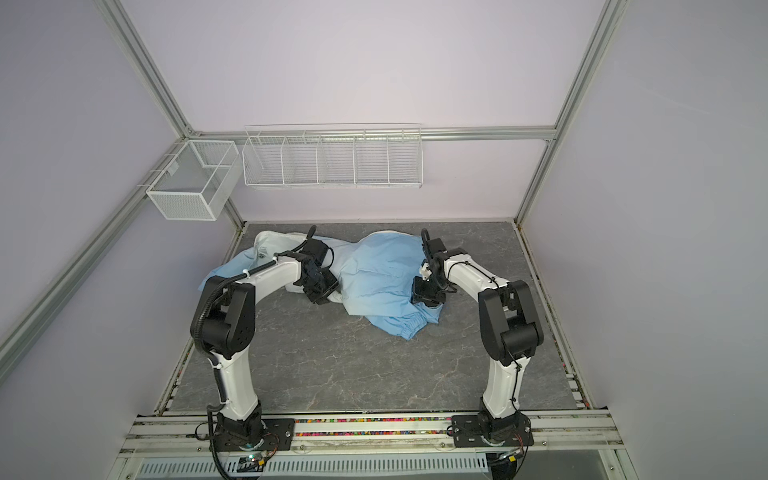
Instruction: Zip up the jacket
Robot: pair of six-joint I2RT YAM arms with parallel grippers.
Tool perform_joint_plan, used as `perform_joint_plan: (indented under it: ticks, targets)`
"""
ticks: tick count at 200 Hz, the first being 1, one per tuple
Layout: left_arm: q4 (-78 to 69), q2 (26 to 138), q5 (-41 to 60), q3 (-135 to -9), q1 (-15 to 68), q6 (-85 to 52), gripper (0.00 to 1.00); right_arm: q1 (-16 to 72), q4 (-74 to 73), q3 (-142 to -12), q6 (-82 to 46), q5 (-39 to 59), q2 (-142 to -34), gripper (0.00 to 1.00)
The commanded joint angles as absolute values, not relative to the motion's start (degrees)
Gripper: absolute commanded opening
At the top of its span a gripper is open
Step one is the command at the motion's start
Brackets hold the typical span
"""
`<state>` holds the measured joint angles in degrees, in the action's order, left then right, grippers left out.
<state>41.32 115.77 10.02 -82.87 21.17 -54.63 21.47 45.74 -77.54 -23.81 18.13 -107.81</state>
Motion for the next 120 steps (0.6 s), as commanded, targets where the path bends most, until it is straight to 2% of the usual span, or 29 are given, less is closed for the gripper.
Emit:
perform_joint_plan:
  ticks: [1,63,82,102,120]
  targets:
    - [43.76,120.01,7.02,-90.39,19.99,-49.92,0.49,25.4,44.46,-75.56,-24.55,21.62,-107.08,0.31]
    - [54.07,134.46,8.43,-116.25,17.33,-41.53,0.5,38.92,43.56,-83.16,-25.3,27.51,-109.85,0.3]
    - [56.35,137.06,9.4,-121.4,16.73,-40.05,0.51,42.09,44.29,-87.27,-24.12,28.27,-111.24,0.32]
    - [57.04,135.22,8.87,-120.29,15.12,-40.59,0.54,42.24,45.01,-89.82,-24.17,27.27,-110.65,0.44]
    - [56.68,129.89,7.6,-115.67,13.41,-41.02,0.57,39.69,45.53,-90.83,-24.52,26.48,-107.85,0.63]
